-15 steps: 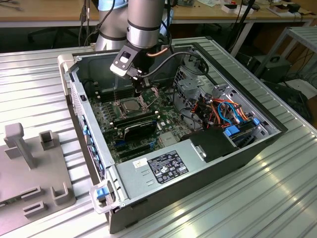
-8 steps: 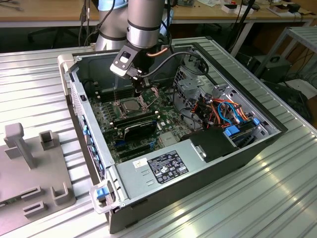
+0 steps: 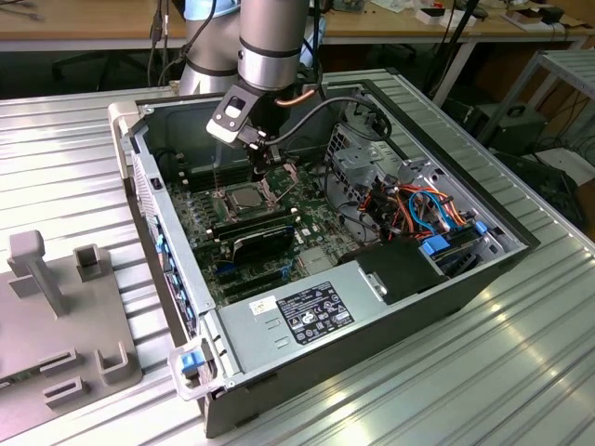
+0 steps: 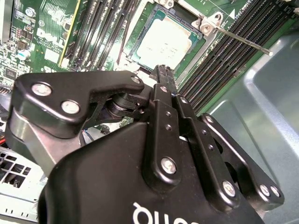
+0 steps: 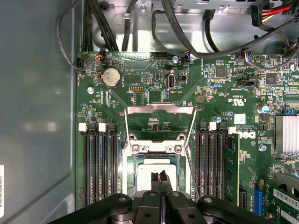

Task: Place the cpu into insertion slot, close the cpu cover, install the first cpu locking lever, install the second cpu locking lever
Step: 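Close the cpu cover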

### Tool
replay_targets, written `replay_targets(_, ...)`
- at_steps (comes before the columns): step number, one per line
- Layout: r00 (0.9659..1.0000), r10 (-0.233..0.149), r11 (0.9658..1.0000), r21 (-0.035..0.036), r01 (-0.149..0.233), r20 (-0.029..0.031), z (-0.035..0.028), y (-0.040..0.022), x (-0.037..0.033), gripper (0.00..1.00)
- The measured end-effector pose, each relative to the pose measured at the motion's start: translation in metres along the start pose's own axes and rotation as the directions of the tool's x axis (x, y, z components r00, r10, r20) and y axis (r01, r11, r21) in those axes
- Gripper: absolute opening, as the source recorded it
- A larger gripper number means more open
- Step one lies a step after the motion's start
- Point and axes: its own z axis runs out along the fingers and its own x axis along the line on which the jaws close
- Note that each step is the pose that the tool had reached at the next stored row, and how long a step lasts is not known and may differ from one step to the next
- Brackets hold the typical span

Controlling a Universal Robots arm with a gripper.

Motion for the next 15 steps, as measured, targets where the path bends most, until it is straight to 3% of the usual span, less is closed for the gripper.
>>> replay_targets(3,1.0000,0.000,1.0000,0.0000,0.000,0.0000,-0.0012,0.0001,0.0001,0.11)
replay_targets(6,1.0000,0.000,1.0000,0.0000,0.000,0.0000,-0.0070,0.0006,-0.0001,0.11)
replay_targets(9,1.0000,0.000,1.0000,0.0010,0.000,-0.0003,-0.0094,0.0041,-0.0001,0.11)
replay_targets(12,1.0000,0.000,1.0000,0.0040,0.000,0.0000,-0.0089,0.0142,-0.0001,0.11)
replay_targets(15,1.0000,0.000,1.0000,0.0076,0.000,0.0001,-0.0072,0.0296,0.0000,0.11)
